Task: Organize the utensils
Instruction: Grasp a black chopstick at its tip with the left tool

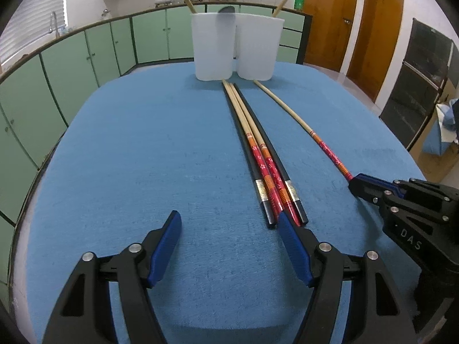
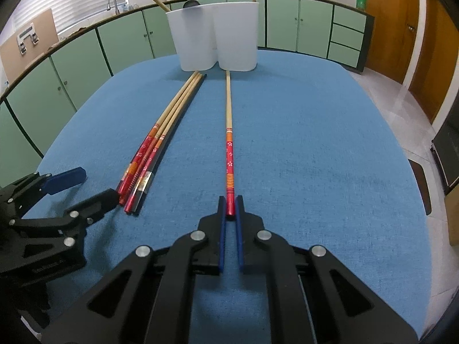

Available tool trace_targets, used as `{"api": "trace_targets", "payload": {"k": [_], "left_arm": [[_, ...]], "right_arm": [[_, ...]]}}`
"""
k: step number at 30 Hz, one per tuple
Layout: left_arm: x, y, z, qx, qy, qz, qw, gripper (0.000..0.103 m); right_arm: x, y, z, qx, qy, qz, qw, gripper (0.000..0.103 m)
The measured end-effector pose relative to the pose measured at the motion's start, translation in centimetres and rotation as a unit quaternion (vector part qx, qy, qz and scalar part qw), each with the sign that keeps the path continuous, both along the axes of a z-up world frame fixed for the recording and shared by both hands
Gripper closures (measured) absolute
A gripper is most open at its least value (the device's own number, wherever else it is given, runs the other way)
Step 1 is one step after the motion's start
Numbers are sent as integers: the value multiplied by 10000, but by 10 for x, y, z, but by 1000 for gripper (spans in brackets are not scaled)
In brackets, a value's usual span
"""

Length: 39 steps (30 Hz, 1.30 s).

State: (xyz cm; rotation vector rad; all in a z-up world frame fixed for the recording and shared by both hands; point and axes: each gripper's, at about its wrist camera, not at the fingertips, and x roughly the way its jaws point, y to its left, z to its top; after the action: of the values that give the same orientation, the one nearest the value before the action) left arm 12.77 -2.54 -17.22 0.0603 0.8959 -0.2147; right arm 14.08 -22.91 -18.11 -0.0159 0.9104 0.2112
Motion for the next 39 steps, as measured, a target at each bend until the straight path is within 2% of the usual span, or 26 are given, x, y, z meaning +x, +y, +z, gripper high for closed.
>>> {"api": "trace_targets", "payload": {"k": [8, 19, 21, 23, 24, 26, 28, 39], "left_arm": [[2, 14, 0, 108, -7, 278, 9996, 32], [7, 9, -3, 205, 20, 277, 9994, 33], [7, 8, -3, 198, 6, 231, 9995, 41], [6, 3, -2, 148, -25, 113, 9998, 61], [6, 2, -2, 133, -32, 78, 9999, 67], [4, -3, -1, 95, -48, -30, 9999, 86], [4, -6, -1, 69, -47, -106, 9999, 95], [-3, 0, 7, -117, -165, -2, 9998, 96]], "right_arm": [[-2, 3, 0, 26, 10, -5, 10000, 97], [-2, 4, -1, 35, 3, 10, 10000, 96], [-2, 4, -1, 20, -10, 18, 10000, 96], [-2, 4, -1, 26, -11, 39, 10000, 95], [-2, 4, -1, 23, -13, 40, 10000, 95], [-2, 4, -1, 24, -19, 40, 10000, 97], [-3, 5, -1, 28, -22, 38, 10000, 97], [-9, 1, 4, 146, -89, 28, 9999, 98]]}}
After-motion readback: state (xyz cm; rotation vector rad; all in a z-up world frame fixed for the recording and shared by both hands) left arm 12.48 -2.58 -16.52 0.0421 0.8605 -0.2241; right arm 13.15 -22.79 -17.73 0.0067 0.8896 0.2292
